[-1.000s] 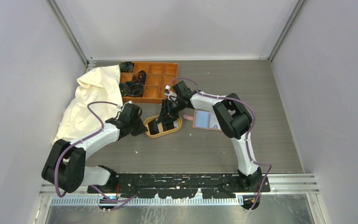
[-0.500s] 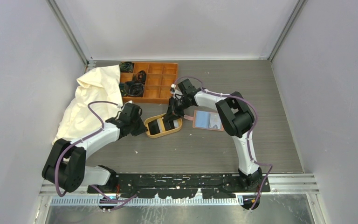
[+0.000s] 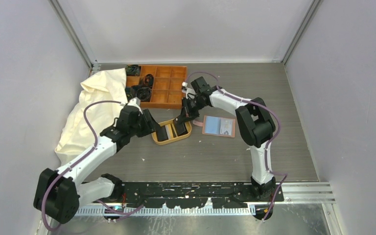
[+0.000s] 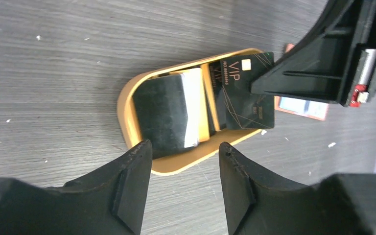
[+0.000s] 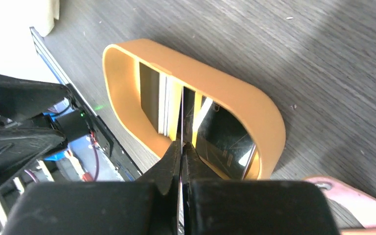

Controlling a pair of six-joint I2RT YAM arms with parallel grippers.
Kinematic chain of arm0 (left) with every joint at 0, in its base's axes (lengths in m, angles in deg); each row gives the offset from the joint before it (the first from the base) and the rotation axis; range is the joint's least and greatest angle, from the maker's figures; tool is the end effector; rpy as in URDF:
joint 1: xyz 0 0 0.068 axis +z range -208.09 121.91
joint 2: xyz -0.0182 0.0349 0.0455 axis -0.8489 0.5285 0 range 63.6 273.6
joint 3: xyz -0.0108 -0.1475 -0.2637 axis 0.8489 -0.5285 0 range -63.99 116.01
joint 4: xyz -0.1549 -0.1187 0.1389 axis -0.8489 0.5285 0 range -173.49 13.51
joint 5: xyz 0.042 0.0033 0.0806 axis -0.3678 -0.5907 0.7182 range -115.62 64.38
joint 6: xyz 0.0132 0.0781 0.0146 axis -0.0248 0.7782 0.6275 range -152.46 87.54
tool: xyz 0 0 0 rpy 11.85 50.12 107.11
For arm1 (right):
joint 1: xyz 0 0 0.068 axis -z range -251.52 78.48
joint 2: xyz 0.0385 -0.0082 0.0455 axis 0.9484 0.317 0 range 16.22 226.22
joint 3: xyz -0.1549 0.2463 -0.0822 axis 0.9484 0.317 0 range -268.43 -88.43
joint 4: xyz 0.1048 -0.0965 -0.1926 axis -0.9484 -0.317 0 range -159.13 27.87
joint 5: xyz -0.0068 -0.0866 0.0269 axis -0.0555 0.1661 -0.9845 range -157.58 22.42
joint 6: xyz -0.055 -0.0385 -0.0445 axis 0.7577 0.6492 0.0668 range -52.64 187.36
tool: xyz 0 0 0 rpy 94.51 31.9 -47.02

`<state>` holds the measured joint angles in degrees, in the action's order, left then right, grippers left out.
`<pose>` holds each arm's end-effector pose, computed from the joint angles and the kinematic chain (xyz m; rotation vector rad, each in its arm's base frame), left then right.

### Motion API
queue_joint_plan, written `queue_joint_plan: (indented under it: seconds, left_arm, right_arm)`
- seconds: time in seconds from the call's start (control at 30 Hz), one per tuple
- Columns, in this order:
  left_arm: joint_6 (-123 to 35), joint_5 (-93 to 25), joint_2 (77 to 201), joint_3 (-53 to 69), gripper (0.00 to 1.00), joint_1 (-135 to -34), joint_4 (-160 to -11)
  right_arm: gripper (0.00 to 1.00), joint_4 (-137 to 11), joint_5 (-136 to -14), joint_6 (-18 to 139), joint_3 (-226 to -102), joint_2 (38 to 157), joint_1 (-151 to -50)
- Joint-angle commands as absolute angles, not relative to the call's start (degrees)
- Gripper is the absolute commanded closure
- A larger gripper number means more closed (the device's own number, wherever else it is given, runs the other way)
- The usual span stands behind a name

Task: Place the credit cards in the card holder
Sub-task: Pick up the credit card from the storage box.

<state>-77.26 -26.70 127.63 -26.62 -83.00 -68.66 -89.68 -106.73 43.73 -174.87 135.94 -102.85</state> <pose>0.2022 -0.0954 0.2372 -0.4014 2.3479 -0.6319 0.3585 0.2697 0.1859 -0.4400 2.7354 1.2016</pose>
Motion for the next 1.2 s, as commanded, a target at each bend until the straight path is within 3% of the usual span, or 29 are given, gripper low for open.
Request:
queue_joint_plan:
  seconds: [0.0, 0.17, 0.4, 0.77, 0.97, 1.17]
  left_arm:
    - [-71.2, -31.9, 121.8, -25.9, 0.46, -83.0, -73.0]
    - [-68.7, -38.7, 113.0, -31.3, 0.40, -82.9, -83.6]
    - [-77.1, -43.6, 102.3, -41.8, 0.14, -82.9, -105.9]
    - [-90.1, -50.5, 106.5, -28.7, 0.14, -82.9, -97.9]
    - [-86.6, -47.5, 106.1, -26.8, 0.12, -82.9, -87.8]
    - [-92.3, -51.9, 106.8, -40.0, 0.16, -82.9, -110.6]
  right_arm:
    - [0.99, -92.0, -109.1, 51.8, -177.3, 129.1, -102.3]
    - [0.99, -93.8, -114.3, 58.0, -175.8, 124.7, -101.4]
    - [0.99, -90.3, -123.8, 62.4, -169.0, 116.1, -98.0]
    - [0.99, -77.1, -130.4, 57.3, -157.9, 105.8, -93.1]
    - [0.99, -69.4, -133.1, 51.9, -154.3, 102.3, -90.6]
    - [0.99, -65.3, -134.2, 49.8, -152.2, 101.0, -90.2]
